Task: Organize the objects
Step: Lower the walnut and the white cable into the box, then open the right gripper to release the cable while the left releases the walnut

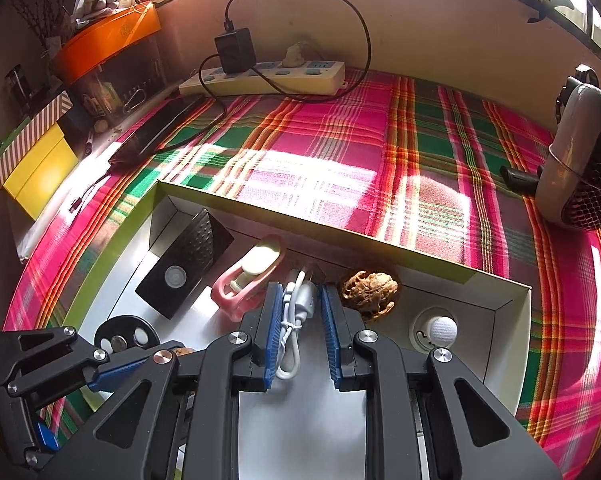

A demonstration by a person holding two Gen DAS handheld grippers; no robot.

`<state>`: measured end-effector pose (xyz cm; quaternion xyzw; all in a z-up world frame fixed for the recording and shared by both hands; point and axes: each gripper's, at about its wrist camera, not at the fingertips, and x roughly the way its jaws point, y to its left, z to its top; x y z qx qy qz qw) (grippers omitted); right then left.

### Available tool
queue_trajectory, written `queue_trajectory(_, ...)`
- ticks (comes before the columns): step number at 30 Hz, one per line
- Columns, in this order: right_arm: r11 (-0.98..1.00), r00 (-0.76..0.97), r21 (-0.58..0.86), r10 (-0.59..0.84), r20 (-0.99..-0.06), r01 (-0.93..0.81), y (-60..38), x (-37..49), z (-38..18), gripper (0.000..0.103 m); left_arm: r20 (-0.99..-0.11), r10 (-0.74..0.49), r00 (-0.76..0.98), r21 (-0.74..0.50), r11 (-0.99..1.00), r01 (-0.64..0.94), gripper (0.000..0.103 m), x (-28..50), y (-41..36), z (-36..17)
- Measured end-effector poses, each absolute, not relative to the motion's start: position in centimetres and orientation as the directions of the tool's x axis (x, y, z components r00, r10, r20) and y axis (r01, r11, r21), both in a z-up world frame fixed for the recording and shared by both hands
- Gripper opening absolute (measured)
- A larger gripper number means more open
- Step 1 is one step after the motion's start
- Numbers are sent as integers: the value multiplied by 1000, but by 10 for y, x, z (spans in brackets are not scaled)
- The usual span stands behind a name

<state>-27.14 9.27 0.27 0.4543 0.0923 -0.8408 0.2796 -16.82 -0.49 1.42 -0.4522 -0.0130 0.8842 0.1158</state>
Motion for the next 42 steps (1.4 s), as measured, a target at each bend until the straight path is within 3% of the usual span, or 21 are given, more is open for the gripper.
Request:
queue_trajectory(20,-827,-427,86,-372,-824,555,90,-272,2,21,-798,213,-564,-125,-974,-191,26,-167,-4,15)
queue_trajectory(36,-825,-427,86,-375,-823,559,87,-269,4,38,-798,212,-563,-125,-974,-190,31,-167,-5,14)
queue_trajectory(42,-828,-431,88,-375,-821,554,87,-267,6,38,-793,212,-570,-127,-974,-186,31,-163,-10,16)
